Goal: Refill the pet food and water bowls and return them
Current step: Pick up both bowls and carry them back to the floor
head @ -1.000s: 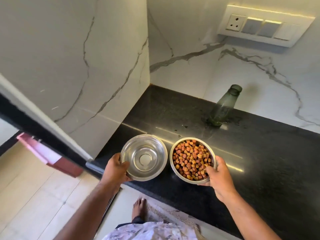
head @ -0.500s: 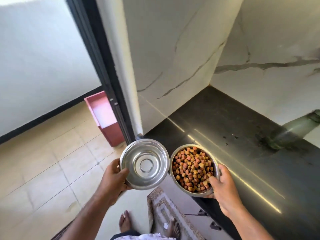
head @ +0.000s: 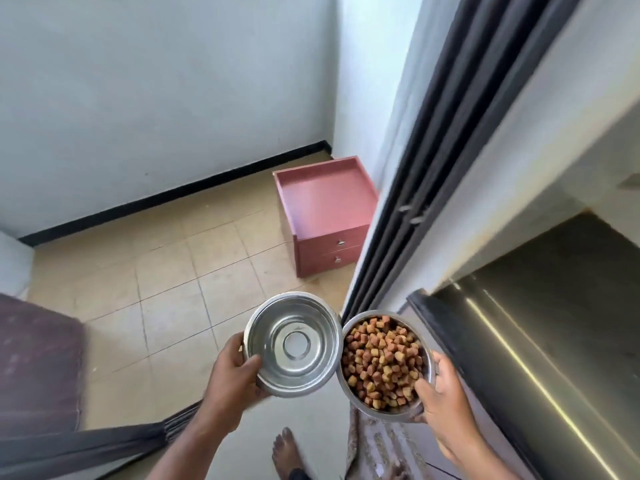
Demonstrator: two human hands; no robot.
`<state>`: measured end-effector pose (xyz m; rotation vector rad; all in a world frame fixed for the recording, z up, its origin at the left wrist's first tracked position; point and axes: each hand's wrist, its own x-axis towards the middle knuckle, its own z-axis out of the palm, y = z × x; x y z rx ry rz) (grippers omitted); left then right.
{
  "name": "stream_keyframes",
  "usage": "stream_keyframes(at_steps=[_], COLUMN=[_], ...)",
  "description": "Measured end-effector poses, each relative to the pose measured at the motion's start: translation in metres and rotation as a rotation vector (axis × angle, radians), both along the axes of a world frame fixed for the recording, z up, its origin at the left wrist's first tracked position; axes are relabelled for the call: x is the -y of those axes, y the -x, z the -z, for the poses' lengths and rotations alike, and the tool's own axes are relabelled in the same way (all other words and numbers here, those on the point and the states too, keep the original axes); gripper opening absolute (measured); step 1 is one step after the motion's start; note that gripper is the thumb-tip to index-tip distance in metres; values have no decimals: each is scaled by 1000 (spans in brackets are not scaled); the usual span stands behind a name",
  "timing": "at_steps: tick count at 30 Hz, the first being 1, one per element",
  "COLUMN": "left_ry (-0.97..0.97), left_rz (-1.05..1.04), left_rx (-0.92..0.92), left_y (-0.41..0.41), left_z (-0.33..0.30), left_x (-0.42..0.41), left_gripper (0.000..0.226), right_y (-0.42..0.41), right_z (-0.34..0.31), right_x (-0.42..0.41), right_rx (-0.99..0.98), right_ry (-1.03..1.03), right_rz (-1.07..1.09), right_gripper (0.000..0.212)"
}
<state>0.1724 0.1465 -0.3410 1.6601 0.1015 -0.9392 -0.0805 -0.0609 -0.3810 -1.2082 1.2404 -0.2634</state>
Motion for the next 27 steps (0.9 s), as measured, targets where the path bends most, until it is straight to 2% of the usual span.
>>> stream_keyframes(at_steps=[7, 14, 17, 21, 27], left_ry=[-44, -113, -125, -133, -157], left_rz=[-159, -300, -355, -434, -528], left_rx=[16, 17, -5, -45, -86], left_y=[-82, -152, -177, -207, -240], left_z=[57, 153, 207, 296, 439], left_x=[-45, -64, -65, -59, -56], left_gripper=[39, 41, 40, 39, 44], right_y=[-114, -217, -257, -308, -375], right_z=[47, 119, 167, 262, 393], right_x=[-17, -8, -1, 9, 16], right_rx=[-70, -118, -135, -178, -197], right_ry=[-4, -54, -86, -108, -138], right_rz=[-115, -191, -223, -283, -308], right_gripper=[55, 40, 40, 44, 39])
